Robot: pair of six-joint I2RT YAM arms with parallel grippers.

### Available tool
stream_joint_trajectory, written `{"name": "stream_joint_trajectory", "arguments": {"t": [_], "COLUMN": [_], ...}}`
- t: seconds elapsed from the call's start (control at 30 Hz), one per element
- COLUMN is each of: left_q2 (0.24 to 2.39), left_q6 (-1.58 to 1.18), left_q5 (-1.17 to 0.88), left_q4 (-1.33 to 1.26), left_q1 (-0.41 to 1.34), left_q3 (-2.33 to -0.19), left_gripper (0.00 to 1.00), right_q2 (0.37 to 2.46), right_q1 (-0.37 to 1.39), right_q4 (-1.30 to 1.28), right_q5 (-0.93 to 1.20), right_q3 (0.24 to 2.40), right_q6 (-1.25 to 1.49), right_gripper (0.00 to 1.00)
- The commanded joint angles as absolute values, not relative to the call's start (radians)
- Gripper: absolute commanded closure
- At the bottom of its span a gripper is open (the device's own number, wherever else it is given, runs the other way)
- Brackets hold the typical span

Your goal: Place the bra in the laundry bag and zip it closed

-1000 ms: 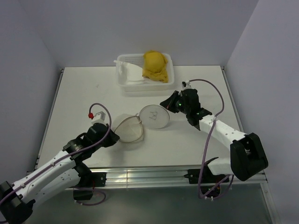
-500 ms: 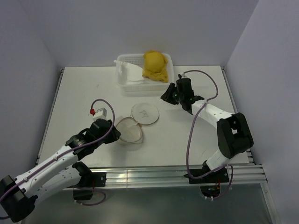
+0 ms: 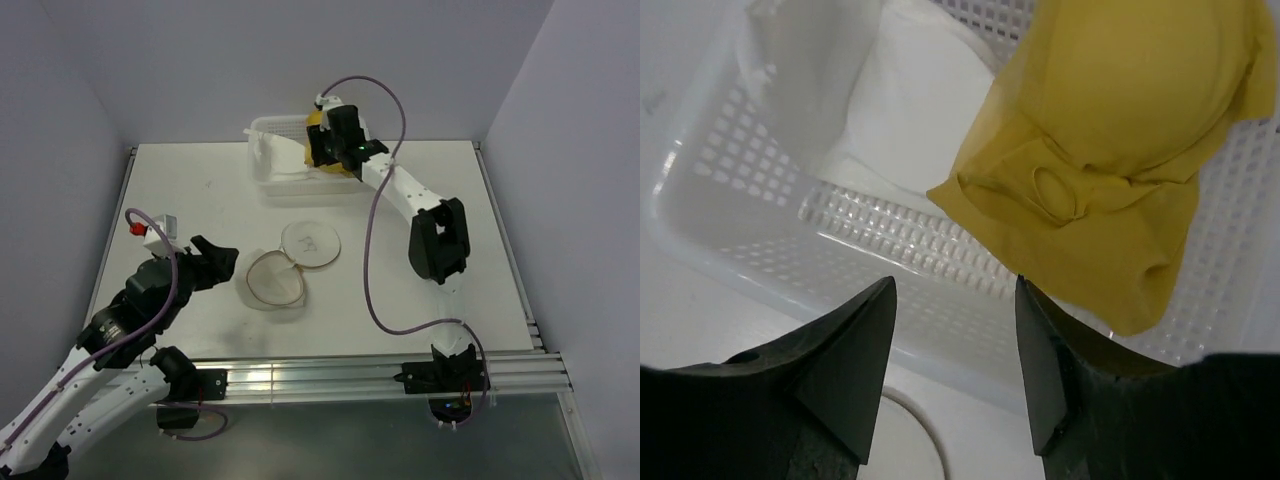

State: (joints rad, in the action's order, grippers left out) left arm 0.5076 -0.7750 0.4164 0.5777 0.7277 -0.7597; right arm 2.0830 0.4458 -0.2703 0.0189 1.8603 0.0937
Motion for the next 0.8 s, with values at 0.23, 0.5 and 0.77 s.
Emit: {"name": "stream_joint_trajectory", "arguments": {"t": [0.23,0.5,0.77], "left_q2": [0.560,0.589,0.609], "left_q6": [-0.571,-0.542,-0.532], "left_q5": [0.419,0.373,0.296], "left_q4": [0.515,0.492,0.468], "left_q1": [0.726,0.690,0.620], "left_q3": [-0.784,-0.781,-0.772], "left_gripper": [0.25,0.26,0.26], "right_q2": [2.361,2.436,2.306], "right_q1": [0.474,0.472,0.476], "right_q4": [-0.491,-0.457,-0.273], "right_q5": [-0.075,-0.140,-0.152], "right_q3": [2.247,2.275,2.160], "right_q6": [-0.232,-0.233,-0.186], "right_gripper": [0.32,0.49,1.00]}}
